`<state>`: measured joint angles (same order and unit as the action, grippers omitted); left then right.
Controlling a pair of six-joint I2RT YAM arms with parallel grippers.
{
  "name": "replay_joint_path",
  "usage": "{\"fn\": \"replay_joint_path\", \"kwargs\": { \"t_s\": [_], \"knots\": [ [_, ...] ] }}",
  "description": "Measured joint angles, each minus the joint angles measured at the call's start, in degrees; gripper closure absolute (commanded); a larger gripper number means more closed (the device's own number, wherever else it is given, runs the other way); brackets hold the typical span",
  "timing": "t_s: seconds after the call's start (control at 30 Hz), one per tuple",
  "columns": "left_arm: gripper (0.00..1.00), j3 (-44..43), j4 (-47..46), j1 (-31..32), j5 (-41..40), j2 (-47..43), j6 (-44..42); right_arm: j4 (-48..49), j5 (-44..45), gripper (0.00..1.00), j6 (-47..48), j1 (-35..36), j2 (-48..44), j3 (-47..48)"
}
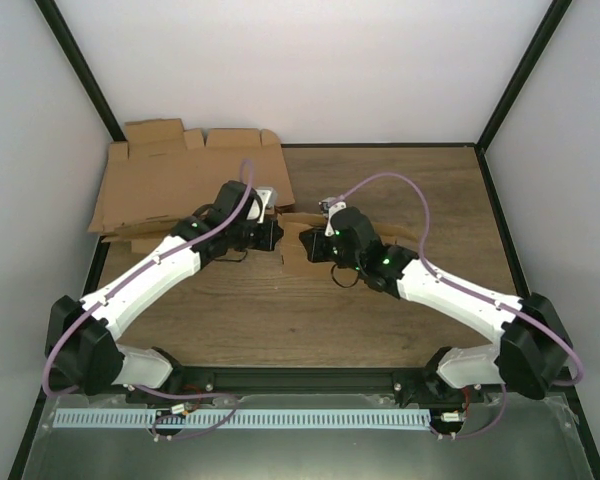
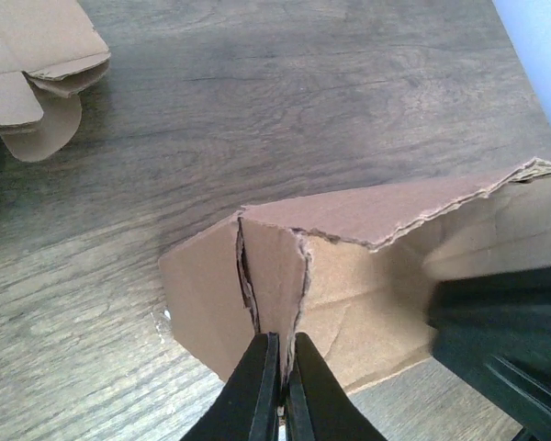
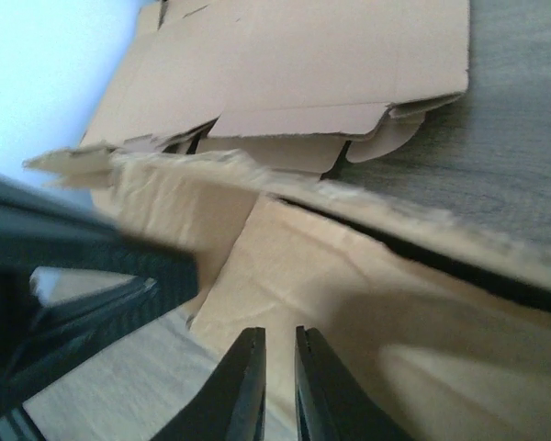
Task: Fold the paper box
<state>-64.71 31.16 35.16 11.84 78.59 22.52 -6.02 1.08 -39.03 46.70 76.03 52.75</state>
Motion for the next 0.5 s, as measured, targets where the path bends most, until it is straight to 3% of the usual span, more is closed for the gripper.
{"fn": "replay_joint_path", "kwargs": {
  "t_s": [0.1,0.37,0.43,0.5],
  "knots": [
    [0.96,0.0,-0.04,0.15,-0.48,0.09,-0.02,-2.43,-2.47,0.75,3.89,0.0,-3.54,0.0],
    [0.96,-0.11,-0.15,0.5,-1.18,0.87,-0.09,-14.27,-1.99,0.73,16.79,-0.61,-18.82,2.84],
    [0.96,-0.11,-0.26,0.79,-1.66,1.36,-0.13,-17.86,-0.04,0.64,18.88,-1.44,-21.2,4.52],
    [0.96,-0.31,-0.44,1.14,-2.4,1.62,-0.13,-21.94,2.97,0.47,20.5,-2.82,-22.99,6.21]
  ]
}}
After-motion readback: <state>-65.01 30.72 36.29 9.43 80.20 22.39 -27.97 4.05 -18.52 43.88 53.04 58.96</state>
